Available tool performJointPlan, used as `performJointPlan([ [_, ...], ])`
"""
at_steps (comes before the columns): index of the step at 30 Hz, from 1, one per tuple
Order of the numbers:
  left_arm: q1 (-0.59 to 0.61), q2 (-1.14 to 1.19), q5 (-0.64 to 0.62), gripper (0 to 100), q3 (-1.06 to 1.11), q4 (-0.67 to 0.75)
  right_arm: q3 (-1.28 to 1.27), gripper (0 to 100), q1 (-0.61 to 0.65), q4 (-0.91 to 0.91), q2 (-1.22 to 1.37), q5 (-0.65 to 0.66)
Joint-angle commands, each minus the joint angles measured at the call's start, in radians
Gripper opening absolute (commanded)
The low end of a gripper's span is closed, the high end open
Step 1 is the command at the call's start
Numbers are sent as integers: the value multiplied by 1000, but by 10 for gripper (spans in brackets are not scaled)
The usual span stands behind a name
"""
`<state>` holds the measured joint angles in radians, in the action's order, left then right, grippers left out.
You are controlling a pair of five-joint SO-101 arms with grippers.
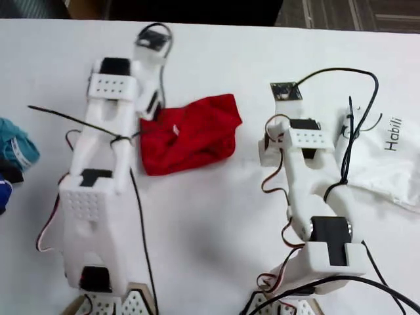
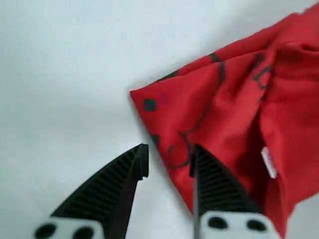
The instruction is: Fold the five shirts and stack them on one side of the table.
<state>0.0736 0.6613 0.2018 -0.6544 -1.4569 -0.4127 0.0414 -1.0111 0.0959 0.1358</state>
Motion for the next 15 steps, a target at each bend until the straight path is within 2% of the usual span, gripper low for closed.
performJointPlan([
  [1, 49, -5, -92, 37, -4, 60, 6, 36, 4, 25, -53, -2],
  [8, 40, 9, -100, 25, 7, 121, 69, 21, 53, 56, -61, 17],
  [11, 40, 29, -95, 25, 2, 141, 199, 21, 137, 15, -45, 103],
  [15, 38, 95, -100, 25, 1, 176, 460, 21, 237, -59, 47, 127],
])
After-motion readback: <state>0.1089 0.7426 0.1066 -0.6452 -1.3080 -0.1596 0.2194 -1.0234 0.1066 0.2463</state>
